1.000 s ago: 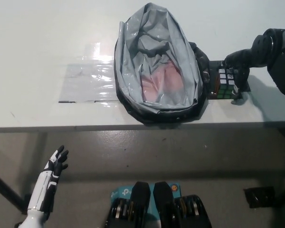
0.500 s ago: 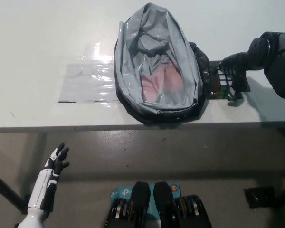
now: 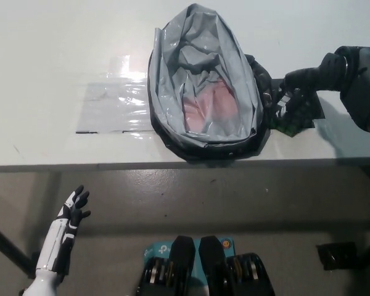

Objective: Use the right hand to pick up a rubix's cube and place it into a plastic bag and lift the bag

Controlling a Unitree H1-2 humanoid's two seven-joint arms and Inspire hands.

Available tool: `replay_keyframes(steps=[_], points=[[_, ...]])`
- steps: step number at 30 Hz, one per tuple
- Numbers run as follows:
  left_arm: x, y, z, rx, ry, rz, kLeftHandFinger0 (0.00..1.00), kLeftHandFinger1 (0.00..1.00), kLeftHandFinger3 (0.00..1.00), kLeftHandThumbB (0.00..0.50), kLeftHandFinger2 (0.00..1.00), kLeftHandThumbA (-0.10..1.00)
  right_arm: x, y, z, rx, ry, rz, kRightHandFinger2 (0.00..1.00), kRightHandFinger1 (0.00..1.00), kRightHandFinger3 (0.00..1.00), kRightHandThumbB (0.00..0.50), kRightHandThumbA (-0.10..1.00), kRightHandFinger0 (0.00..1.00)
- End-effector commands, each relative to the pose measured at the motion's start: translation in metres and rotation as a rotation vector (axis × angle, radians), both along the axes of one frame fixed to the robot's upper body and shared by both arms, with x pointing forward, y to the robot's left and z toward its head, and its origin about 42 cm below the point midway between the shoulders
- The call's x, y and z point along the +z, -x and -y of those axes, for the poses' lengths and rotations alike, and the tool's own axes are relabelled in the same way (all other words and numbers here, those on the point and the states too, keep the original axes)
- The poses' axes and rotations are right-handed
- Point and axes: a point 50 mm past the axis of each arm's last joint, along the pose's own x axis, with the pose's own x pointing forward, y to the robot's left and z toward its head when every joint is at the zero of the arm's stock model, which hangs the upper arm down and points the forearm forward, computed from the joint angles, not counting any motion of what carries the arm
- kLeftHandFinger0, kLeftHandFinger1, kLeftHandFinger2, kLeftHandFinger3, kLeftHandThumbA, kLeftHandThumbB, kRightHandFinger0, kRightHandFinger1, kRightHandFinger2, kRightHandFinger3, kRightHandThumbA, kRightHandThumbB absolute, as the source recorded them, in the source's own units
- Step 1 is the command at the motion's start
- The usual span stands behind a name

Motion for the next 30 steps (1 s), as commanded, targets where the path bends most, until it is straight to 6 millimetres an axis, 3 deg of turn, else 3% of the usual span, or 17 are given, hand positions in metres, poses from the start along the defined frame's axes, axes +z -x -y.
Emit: replay_keyframes(steps=[1,2,3,5,6,7,13,16,18,20,21,22,25,26,27,28,30], points=[[0.014,-0.007,-0.004,-0.013,-0.011,0.069,0.93,1.0,1.0,0.17,1.0,1.0,0.037,-0.009,-0.001,0.015,0.04,0.158,0.84,0.94,0.34,0.269,-0.1,0.86],[0.014,-0.007,-0.004,-0.013,-0.011,0.069,0.93,1.0,1.0,0.169,1.0,1.0,0.038,-0.009,0.0,0.021,0.051,0.163,0.71,0.8,0.37,0.243,-0.1,0.74],[0.014,-0.007,-0.004,-0.013,-0.01,0.069,0.93,1.0,1.0,0.169,1.0,1.0,0.038,-0.01,0.0,0.026,0.061,0.17,0.57,0.59,0.33,0.233,-0.1,0.48],[0.014,-0.007,-0.004,-0.013,-0.009,0.071,0.93,1.0,1.0,0.168,1.0,1.0,0.038,-0.01,0.001,0.032,0.072,0.182,0.5,0.5,0.34,0.208,-0.1,0.33],[0.013,-0.007,-0.004,-0.014,-0.008,0.072,0.93,1.0,1.0,0.168,1.0,1.0,0.038,-0.01,0.002,0.032,0.073,0.186,0.5,0.5,0.34,0.208,-0.1,0.33],[0.013,-0.008,-0.004,-0.015,-0.008,0.076,0.9,1.0,1.0,0.17,1.0,1.0,0.038,-0.01,0.003,0.023,0.075,0.19,0.37,0.3,0.36,0.186,-0.1,0.08],[0.016,-0.009,-0.003,-0.015,-0.015,0.079,0.88,1.0,1.0,0.167,1.0,1.0,0.041,-0.01,0.008,0.004,0.042,0.198,0.43,0.4,0.31,0.162,-0.1,0.0],[0.017,-0.01,-0.004,-0.015,-0.015,0.081,0.88,1.0,1.0,0.175,1.0,1.0,0.043,-0.011,0.012,-0.007,0.014,0.232,0.59,0.65,0.25,0.126,-0.1,0.19],[0.017,-0.011,-0.004,-0.015,-0.014,0.081,0.88,1.0,1.0,0.176,1.0,1.0,0.045,-0.011,0.014,-0.016,-0.003,0.246,0.61,0.67,0.24,0.117,-0.1,0.19],[0.017,-0.013,-0.005,-0.016,-0.017,0.084,0.87,1.0,1.0,0.177,1.0,1.0,0.048,-0.012,0.017,-0.033,-0.037,0.279,0.79,0.82,0.26,0.127,-0.1,0.31],[0.017,-0.013,-0.005,-0.016,-0.018,0.085,0.87,1.0,1.0,0.177,1.0,1.0,0.049,-0.012,0.018,-0.036,-0.045,0.288,0.79,0.82,0.26,0.127,-0.1,0.31],[0.017,-0.013,-0.005,-0.016,-0.019,0.085,0.86,1.0,1.0,0.182,1.0,1.0,0.049,-0.012,0.02,-0.041,-0.079,0.316,0.84,0.87,0.25,0.152,-0.1,0.41],[0.018,-0.013,-0.006,-0.015,-0.016,0.089,0.86,1.0,1.0,0.183,1.0,1.0,0.05,-0.013,0.025,-0.088,-0.161,0.411,0.89,0.87,0.34,0.213,-0.1,0.55],[0.018,-0.013,-0.005,-0.014,-0.015,0.09,0.86,1.0,1.0,0.183,1.0,1.0,0.051,-0.013,0.025,-0.103,-0.177,0.438,0.94,0.92,0.5,0.224,-0.08,0.66],[0.018,-0.014,-0.005,-0.014,-0.015,0.09,0.86,1.0,1.0,0.184,1.0,1.0,0.056,-0.013,0.026,-0.113,-0.203,0.465,1.0,1.0,0.86,0.273,0.22,0.83],[0.017,-0.013,-0.005,-0.012,-0.016,0.088,0.85,1.0,1.0,0.189,1.0,1.0,0.063,-0.013,0.028,-0.122,-0.241,0.49,1.0,1.0,1.0,0.322,0.45,0.95],[0.016,-0.011,-0.004,-0.01,-0.015,0.083,0.85,1.0,1.0,0.191,1.0,1.0,0.07,-0.013,0.029,-0.117,-0.265,0.507,1.0,1.0,1.0,0.372,0.63,1.0]])
